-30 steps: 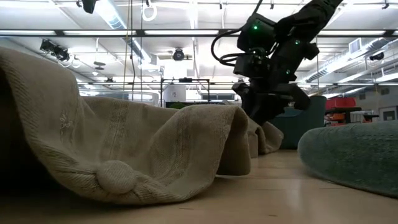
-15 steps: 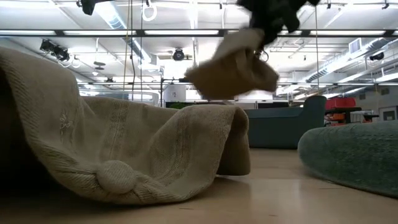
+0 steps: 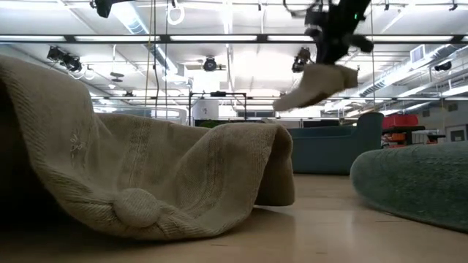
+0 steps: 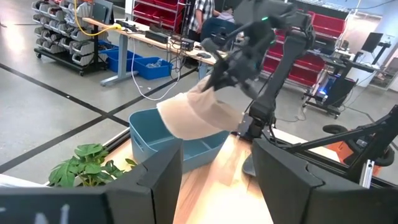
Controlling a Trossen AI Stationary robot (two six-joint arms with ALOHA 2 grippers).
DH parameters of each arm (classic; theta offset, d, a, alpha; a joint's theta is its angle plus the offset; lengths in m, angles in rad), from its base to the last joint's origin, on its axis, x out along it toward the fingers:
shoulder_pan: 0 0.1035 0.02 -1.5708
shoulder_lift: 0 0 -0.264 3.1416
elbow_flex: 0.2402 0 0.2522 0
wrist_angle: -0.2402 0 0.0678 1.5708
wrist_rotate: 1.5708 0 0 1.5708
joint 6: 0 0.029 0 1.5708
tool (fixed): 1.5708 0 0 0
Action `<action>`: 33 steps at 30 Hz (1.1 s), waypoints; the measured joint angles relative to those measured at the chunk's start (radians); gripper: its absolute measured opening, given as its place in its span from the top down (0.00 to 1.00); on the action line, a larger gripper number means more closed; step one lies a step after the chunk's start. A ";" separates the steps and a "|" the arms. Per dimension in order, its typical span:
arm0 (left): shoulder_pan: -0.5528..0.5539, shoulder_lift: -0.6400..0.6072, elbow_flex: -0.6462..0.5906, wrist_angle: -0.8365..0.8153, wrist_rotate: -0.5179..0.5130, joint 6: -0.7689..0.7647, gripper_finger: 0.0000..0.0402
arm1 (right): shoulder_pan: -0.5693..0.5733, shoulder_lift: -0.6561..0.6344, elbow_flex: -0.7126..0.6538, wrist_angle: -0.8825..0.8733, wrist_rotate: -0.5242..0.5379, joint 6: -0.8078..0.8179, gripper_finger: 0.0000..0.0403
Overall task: Pick & Place hat
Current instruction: Put the middle brown cap into the blue bin
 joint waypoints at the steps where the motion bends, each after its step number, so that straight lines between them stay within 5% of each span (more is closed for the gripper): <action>1: 0.000 0.000 0.000 0.000 0.000 0.000 0.51 | -0.021 0.006 -0.014 0.008 -0.006 -0.040 1.00; 7: 0.000 0.000 0.000 0.000 0.000 -0.003 0.51 | -0.088 0.051 -0.108 0.094 -0.093 -0.215 1.00; 20: 0.000 0.000 0.000 0.000 0.000 -0.003 0.51 | -0.093 0.196 -0.210 0.289 -0.042 -0.300 1.00; 33: 0.000 0.000 0.000 0.000 0.000 -0.003 0.51 | -0.093 0.296 -0.210 0.366 -0.035 -0.276 0.75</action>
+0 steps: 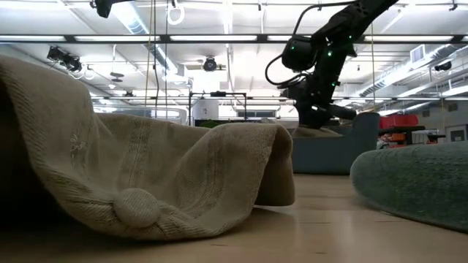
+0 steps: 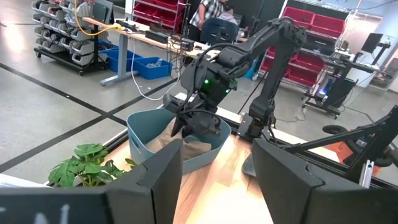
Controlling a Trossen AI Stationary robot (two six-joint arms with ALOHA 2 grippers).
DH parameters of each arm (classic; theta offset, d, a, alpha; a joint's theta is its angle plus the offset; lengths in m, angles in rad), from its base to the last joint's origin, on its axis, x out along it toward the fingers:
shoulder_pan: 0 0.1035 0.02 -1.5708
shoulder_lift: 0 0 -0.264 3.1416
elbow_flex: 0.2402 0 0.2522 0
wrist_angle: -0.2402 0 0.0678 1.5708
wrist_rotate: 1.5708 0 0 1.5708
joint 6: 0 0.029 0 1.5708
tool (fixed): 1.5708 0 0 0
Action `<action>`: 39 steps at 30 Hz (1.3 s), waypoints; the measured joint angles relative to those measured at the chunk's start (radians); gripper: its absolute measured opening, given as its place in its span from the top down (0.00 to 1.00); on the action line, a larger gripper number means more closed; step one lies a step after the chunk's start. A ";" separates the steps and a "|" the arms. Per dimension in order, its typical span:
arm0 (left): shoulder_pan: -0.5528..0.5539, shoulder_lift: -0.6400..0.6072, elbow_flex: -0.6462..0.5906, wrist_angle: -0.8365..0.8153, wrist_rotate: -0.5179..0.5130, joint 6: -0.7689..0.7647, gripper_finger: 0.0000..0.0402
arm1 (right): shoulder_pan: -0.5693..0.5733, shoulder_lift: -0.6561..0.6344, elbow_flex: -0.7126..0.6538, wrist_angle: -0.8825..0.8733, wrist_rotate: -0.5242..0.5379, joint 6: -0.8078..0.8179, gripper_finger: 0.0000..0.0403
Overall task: Pick & Place hat
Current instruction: Put the middle brown cap into the blue bin, then put the bottom middle brown cap into the blue bin
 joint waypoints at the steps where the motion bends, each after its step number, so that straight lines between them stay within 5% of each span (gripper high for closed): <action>1: 0.000 0.000 0.000 0.000 0.000 0.000 0.51 | 0.003 -0.002 0.000 0.000 0.011 0.001 0.73; 8: 0.000 0.000 0.000 0.000 0.000 -0.026 0.51 | 0.055 -0.065 0.000 -0.065 0.179 0.045 0.62; 16: -0.004 0.042 0.001 0.001 0.128 -0.097 0.51 | 0.217 -0.250 0.000 -0.162 0.199 0.216 0.58; 19: -0.025 0.088 0.001 -0.001 0.191 -0.100 0.51 | 0.288 -0.330 0.003 -0.166 0.144 0.379 0.59; 27: -0.161 0.244 0.002 -0.041 0.246 -0.198 0.51 | 0.396 -0.439 0.017 -0.081 -0.251 0.920 0.59; 39: -0.423 0.543 0.001 -0.090 0.246 -0.445 0.51 | 0.478 -0.391 0.018 0.039 -0.252 0.987 0.55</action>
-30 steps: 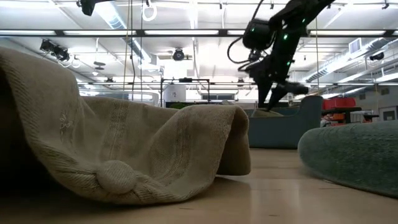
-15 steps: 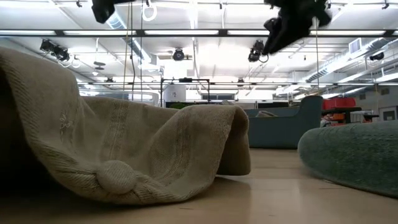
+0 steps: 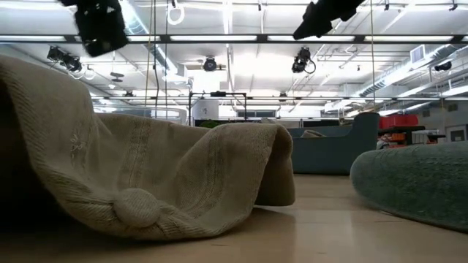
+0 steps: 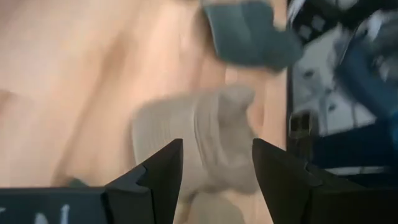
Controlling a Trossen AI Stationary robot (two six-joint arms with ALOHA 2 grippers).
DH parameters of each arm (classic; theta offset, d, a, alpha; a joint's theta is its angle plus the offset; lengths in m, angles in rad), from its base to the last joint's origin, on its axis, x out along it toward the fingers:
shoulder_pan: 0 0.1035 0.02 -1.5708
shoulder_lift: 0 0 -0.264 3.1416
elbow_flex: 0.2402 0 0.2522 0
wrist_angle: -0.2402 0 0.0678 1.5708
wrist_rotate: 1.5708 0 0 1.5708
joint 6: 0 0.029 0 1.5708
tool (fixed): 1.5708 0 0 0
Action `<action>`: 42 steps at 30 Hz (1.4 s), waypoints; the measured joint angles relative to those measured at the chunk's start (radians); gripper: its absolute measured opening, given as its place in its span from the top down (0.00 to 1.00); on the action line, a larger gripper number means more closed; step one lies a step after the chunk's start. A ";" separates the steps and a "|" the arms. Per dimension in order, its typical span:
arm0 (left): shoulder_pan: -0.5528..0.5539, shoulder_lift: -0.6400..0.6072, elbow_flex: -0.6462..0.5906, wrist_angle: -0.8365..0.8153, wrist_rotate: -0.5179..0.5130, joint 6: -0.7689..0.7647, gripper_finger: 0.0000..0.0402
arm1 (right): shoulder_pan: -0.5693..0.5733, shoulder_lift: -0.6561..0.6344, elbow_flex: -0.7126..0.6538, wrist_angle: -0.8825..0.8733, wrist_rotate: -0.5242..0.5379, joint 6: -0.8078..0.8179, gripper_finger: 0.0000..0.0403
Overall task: Pick & Place hat
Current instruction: Put the bottom middle brown cap into the blue bin
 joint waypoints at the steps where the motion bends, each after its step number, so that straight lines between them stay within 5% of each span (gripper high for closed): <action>1: -0.012 0.028 0.000 0.000 -0.001 -0.035 0.51 | 0.000 0.004 0.000 -0.001 0.001 0.008 0.55; 5: -0.045 0.121 0.000 0.015 -0.005 -0.194 0.51 | 0.000 0.017 0.000 0.001 0.001 0.051 0.55; 11: -0.077 0.235 0.000 0.014 -0.085 -0.154 0.51 | 0.000 0.023 0.000 0.002 0.001 0.066 0.55; 19: 0.068 0.342 -0.001 -0.010 -0.082 -0.441 0.51 | 0.000 0.023 0.000 0.001 0.001 0.071 0.55; 29: 0.219 0.367 -0.001 0.001 0.241 -0.265 0.51 | 0.000 0.023 0.000 -0.003 -0.002 0.071 0.55; 42: 0.279 0.367 -0.086 0.120 0.400 -0.270 0.51 | 0.000 0.023 0.000 -0.019 -0.002 0.065 0.55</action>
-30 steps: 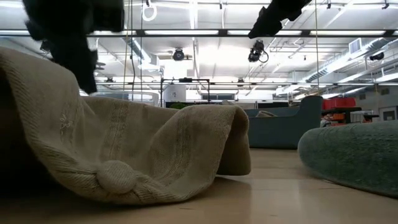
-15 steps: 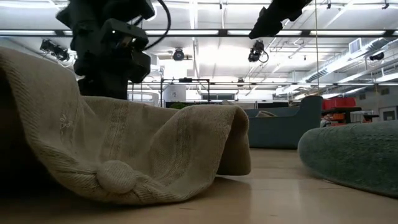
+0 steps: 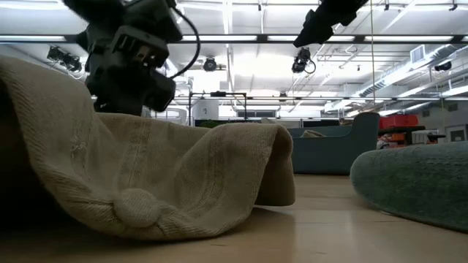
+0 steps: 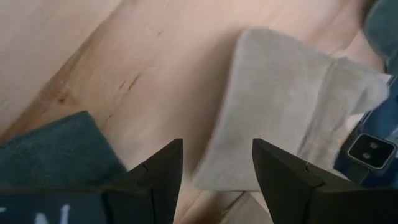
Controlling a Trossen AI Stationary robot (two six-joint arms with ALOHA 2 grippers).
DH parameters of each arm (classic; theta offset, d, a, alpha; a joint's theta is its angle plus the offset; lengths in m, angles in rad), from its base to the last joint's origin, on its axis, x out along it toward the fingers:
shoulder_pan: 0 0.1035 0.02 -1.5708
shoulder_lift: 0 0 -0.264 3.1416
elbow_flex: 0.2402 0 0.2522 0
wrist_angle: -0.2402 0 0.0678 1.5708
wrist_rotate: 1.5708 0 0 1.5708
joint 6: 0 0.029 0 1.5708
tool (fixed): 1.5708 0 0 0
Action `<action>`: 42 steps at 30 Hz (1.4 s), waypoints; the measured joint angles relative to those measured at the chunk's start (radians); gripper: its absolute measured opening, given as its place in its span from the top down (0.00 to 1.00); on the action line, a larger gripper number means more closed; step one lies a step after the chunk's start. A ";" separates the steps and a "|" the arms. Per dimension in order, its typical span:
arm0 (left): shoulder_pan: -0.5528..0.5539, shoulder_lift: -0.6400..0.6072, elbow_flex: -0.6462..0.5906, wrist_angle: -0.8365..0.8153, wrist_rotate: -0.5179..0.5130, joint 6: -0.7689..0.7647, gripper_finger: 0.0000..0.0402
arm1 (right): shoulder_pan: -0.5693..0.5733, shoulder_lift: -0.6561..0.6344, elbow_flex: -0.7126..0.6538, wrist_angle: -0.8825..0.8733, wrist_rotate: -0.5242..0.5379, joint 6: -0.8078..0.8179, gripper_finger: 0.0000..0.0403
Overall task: Pick & Place hat
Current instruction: Put the bottom middle brown cap into the blue bin
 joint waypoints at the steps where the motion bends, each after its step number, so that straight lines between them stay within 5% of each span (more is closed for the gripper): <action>1: 0.000 0.000 -0.017 0.025 0.007 -0.014 0.51 | 0.000 0.000 0.000 -0.002 0.000 0.000 0.55; 8: -0.003 0.000 -0.102 0.255 0.070 -0.046 0.51 | 0.000 0.000 0.000 -0.004 0.002 -0.008 0.55; 15: -0.006 0.000 -0.132 0.284 0.143 -0.030 0.54 | 0.000 0.000 0.000 -0.004 0.003 -0.008 0.55; 26: -0.008 0.000 -0.142 0.412 0.189 -0.030 0.97 | 0.000 0.000 0.000 -0.003 0.003 -0.008 0.55; 42: -0.007 -0.003 -0.126 0.696 0.124 -0.177 0.98 | 0.016 0.000 0.000 -0.001 -0.024 -0.053 0.55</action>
